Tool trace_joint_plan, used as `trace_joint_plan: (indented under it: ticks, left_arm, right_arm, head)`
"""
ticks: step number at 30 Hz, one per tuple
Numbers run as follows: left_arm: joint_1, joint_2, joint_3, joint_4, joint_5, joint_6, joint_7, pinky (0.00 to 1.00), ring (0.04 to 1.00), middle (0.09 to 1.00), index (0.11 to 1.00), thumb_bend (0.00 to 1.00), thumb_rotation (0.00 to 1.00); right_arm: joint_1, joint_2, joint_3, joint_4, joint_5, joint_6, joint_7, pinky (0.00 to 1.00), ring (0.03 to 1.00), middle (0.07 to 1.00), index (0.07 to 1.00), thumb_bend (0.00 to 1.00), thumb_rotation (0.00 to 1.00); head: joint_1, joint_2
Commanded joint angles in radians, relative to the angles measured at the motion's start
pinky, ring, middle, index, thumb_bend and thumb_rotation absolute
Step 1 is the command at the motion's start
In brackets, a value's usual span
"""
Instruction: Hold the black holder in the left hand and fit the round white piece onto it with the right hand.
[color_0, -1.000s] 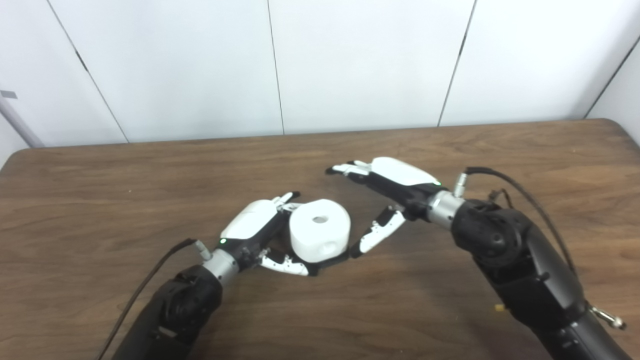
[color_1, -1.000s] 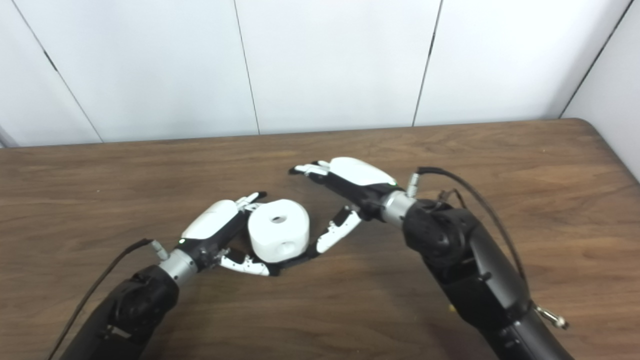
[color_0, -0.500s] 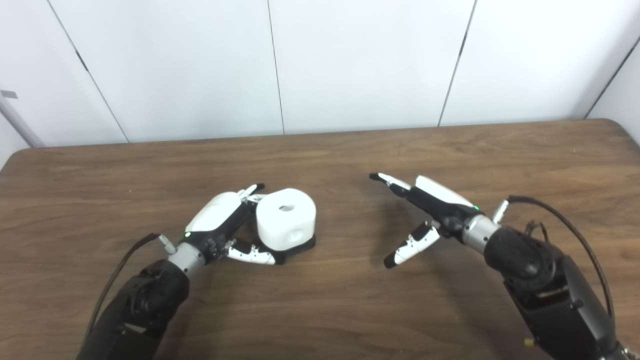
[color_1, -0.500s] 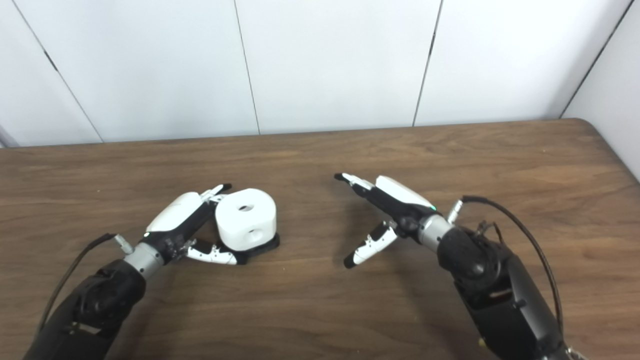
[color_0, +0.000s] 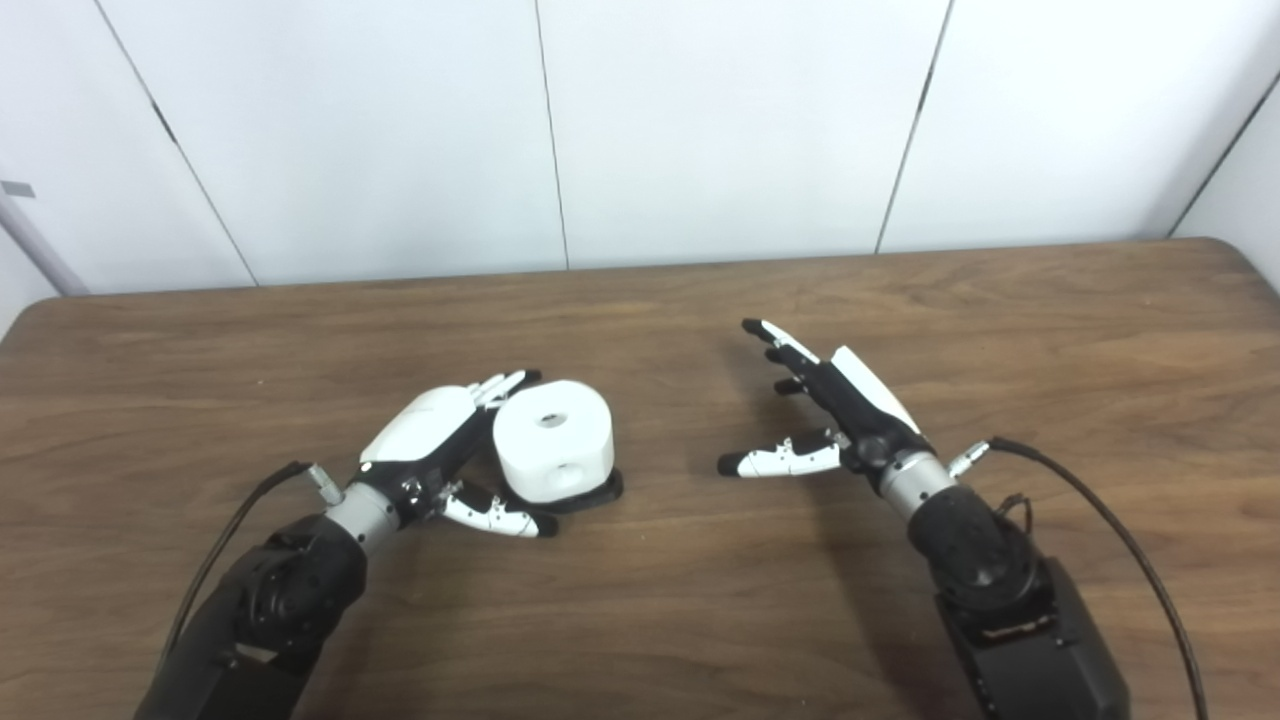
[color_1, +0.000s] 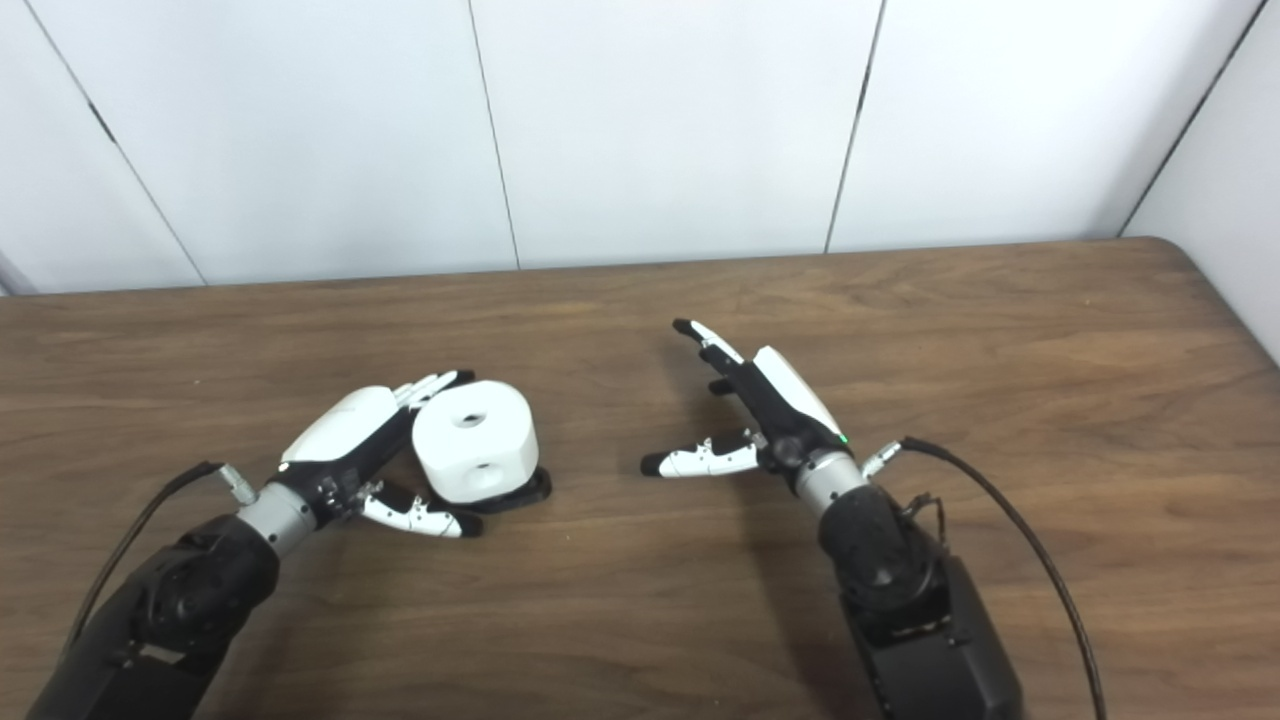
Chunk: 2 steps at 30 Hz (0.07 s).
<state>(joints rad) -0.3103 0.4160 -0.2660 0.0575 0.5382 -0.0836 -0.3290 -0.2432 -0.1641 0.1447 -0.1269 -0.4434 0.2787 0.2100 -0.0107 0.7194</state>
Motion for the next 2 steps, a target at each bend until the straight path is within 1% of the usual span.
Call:
trace_joint_plan:
  ticks: [1,2]
  left_arm:
    - [-0.024,0.026,0.010,-0.021,-0.014,-0.001,-0.008,1.00,1.000,1.000,1.000,1.00,0.32]
    - [-0.023,0.028,0.011,-0.021,-0.022,0.003,-0.018,1.00,1.000,1.000,1.000,1.00,0.34]
  right_arm:
    - [-0.039,0.024,-0.031,-0.028,0.027,-0.041,-0.060,0.88,0.954,0.969,0.918,0.59,0.17]
    - [-0.041,0.039,-0.040,-0.027,0.035,-0.042,-0.081,0.89,0.948,0.958,0.912,0.59,0.15]
  head:
    - [-0.001,0.000]
    - [-0.001,0.000]
